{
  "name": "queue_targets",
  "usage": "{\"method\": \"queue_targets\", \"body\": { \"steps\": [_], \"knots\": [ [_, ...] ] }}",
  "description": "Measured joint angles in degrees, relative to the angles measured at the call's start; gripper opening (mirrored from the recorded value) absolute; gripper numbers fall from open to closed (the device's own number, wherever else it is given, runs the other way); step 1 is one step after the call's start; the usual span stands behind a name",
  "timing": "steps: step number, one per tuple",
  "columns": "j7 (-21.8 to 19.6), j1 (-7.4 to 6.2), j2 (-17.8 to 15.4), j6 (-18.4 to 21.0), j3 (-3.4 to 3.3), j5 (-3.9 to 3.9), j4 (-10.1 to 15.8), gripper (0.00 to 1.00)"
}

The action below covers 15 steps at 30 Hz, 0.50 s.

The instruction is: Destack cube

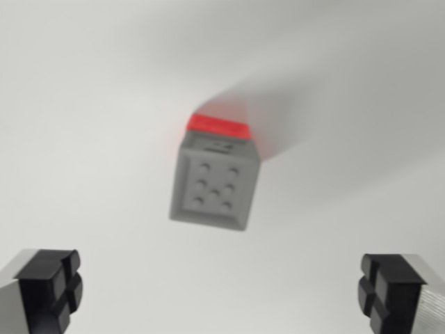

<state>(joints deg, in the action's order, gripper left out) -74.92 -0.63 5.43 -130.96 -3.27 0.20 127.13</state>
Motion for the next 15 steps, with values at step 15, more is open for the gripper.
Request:
{"method": "queue_targets", "body": {
  "steps": [15],
  "knots": [
    [-11.12,-1.63,2.85,-10.34,0.16,0.3,6.18,1.0]
  ]
}}
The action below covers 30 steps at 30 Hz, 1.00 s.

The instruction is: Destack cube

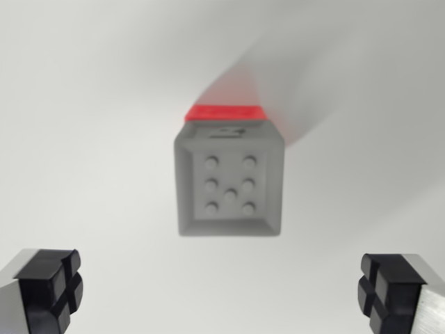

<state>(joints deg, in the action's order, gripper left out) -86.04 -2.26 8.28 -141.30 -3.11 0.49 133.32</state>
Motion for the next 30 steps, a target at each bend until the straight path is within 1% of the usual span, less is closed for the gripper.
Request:
{"method": "queue_targets", "body": {
  "steps": [15,22,30],
  "knots": [
    [0.29,0.0,7.48,-8.12,0.05,0.74,0.64,1.0],
    [0.56,0.0,10.47,-11.04,0.13,1.13,0.62,1.0],
    [0.71,0.07,12.88,-13.2,0.28,1.38,0.38,1.0]
  ]
}}
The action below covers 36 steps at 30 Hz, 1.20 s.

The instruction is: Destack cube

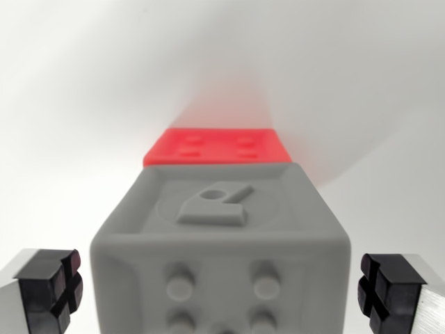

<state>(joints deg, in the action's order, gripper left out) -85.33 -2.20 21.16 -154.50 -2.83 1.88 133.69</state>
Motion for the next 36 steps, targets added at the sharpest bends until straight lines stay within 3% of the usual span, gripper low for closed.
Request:
{"method": "queue_targets", "body": {
  "steps": [8,9,36],
  "knots": [
    [0.08,0.13,1.27,-1.2,0.14,0.1,-0.13,1.0],
    [0.08,0.13,1.31,-1.24,0.14,0.1,-0.14,0.0],
    [0.09,0.16,1.32,-1.29,0.17,0.11,-0.17,0.0]
  ]
}}
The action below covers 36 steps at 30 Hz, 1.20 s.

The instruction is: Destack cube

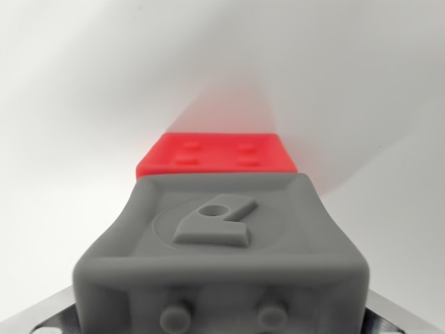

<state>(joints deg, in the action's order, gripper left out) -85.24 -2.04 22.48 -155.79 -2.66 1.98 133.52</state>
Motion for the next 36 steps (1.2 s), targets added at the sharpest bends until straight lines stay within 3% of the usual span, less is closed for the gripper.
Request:
{"method": "queue_targets", "body": {
  "steps": [17,36],
  "knots": [
    [-0.01,0.0,-0.56,0.4,0.0,0.0,0.04,0.0],
    [-0.15,-0.06,-4.93,4.22,-0.14,-0.19,0.44,0.0]
  ]
}}
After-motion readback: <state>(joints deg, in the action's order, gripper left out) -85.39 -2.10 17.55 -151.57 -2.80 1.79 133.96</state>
